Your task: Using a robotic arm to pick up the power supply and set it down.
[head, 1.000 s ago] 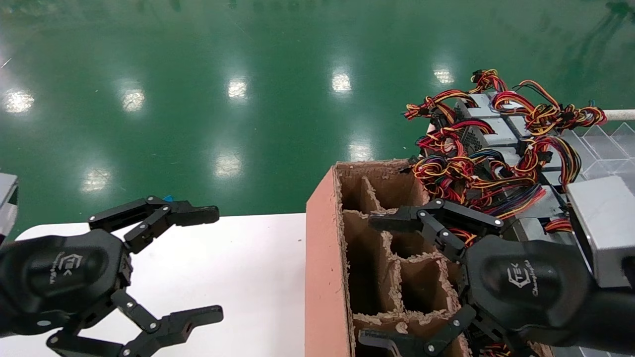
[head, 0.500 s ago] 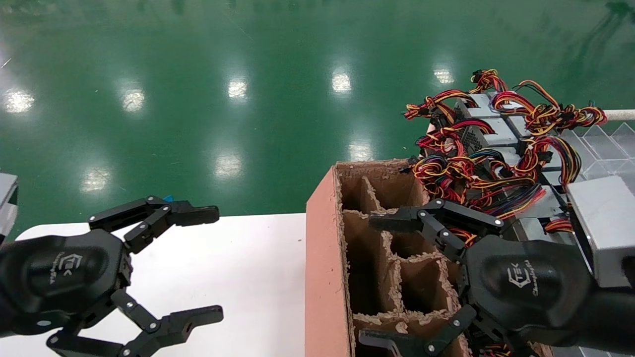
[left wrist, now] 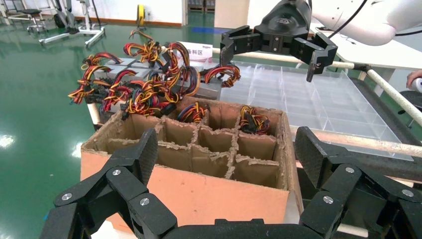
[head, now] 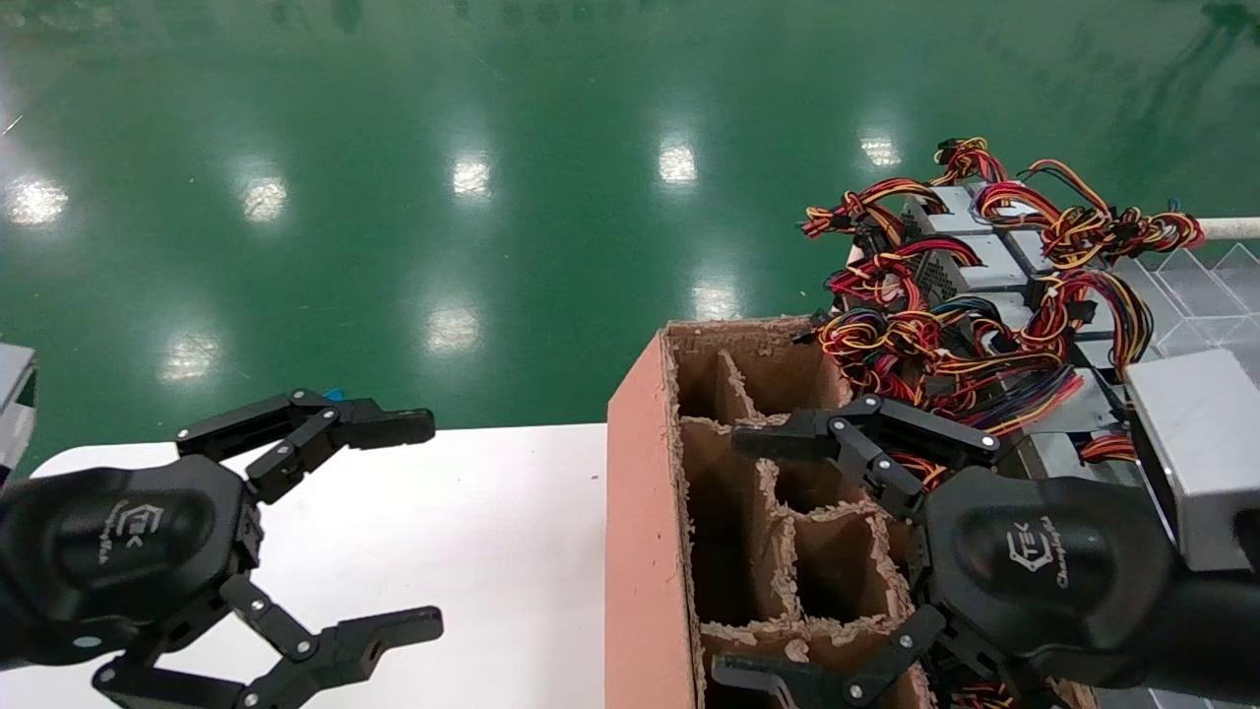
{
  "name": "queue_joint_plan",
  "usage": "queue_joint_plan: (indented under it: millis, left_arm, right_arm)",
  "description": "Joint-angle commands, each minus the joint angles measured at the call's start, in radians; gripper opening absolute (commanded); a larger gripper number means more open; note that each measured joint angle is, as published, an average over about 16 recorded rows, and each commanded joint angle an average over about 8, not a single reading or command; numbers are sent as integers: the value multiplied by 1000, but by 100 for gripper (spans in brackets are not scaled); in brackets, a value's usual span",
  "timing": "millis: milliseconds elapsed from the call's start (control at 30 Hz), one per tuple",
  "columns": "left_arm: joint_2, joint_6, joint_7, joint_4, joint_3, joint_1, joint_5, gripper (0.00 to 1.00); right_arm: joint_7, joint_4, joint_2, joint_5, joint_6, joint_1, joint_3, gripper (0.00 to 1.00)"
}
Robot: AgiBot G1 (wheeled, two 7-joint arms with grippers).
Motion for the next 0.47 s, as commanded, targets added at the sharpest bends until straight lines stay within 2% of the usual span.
queue_joint_plan:
  millis: [33, 467]
  left_arm:
    - [0, 0, 0, 0, 0, 0, 0, 100]
    - [0, 0, 0, 0, 0, 0, 0, 100]
  right_arm:
    - [0, 0, 0, 0, 0, 0, 0, 100]
    - [0, 0, 0, 0, 0, 0, 0, 100]
